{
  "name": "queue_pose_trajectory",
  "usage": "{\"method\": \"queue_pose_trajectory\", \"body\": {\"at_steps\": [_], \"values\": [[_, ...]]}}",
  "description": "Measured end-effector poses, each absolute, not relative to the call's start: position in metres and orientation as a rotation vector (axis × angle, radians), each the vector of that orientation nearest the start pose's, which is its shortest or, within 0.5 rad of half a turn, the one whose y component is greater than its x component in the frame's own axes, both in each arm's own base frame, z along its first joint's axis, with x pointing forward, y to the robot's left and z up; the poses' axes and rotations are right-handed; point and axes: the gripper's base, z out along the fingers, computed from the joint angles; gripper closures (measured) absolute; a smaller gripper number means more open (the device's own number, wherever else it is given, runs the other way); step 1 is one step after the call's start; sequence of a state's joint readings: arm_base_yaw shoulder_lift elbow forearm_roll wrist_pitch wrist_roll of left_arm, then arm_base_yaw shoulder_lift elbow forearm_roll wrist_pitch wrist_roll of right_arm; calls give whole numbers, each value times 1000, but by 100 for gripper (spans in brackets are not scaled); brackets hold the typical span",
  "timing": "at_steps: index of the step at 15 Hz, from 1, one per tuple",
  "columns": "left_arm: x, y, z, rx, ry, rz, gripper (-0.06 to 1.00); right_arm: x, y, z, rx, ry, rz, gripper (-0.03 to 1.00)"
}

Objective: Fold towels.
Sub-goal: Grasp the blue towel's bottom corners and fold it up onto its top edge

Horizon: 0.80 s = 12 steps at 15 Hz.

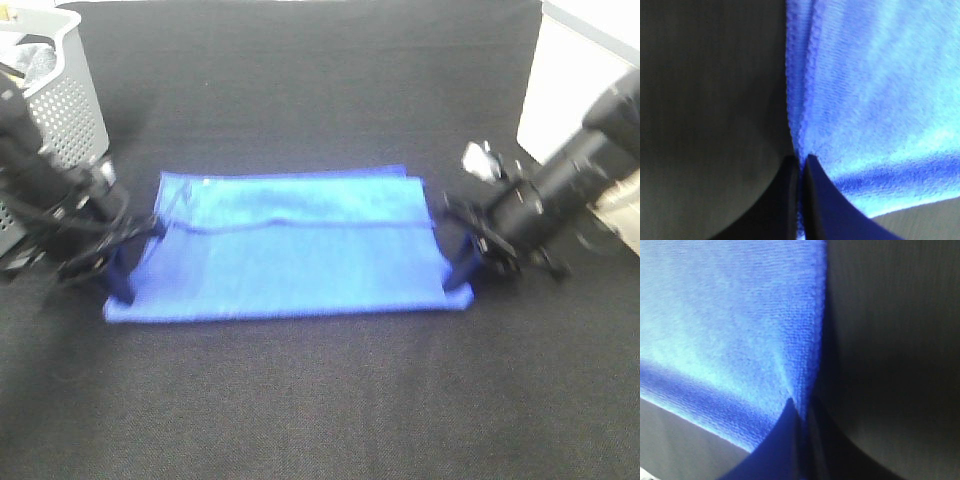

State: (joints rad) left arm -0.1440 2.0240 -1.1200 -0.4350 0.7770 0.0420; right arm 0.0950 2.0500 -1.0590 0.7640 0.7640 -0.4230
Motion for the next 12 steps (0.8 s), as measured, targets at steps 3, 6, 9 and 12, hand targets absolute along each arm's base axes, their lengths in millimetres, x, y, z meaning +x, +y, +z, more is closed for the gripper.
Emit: {"method": "queue_pose_trajectory", "body": {"at_steps": [3, 6, 9, 12], "values": [[325, -73, 111, -206, 3107, -453, 94, 316, 81, 88, 95, 3051, 723, 97], [335, -74, 124, -232, 3040, -456, 94, 329, 82, 95, 55, 3005, 703, 97], [363, -76, 148, -211, 2910, -458, 94, 363, 86, 122, -3, 2869, 688, 97], [389, -79, 160, -232, 2815, -461, 94, 401, 92, 141, -50, 2775, 710, 97]]}}
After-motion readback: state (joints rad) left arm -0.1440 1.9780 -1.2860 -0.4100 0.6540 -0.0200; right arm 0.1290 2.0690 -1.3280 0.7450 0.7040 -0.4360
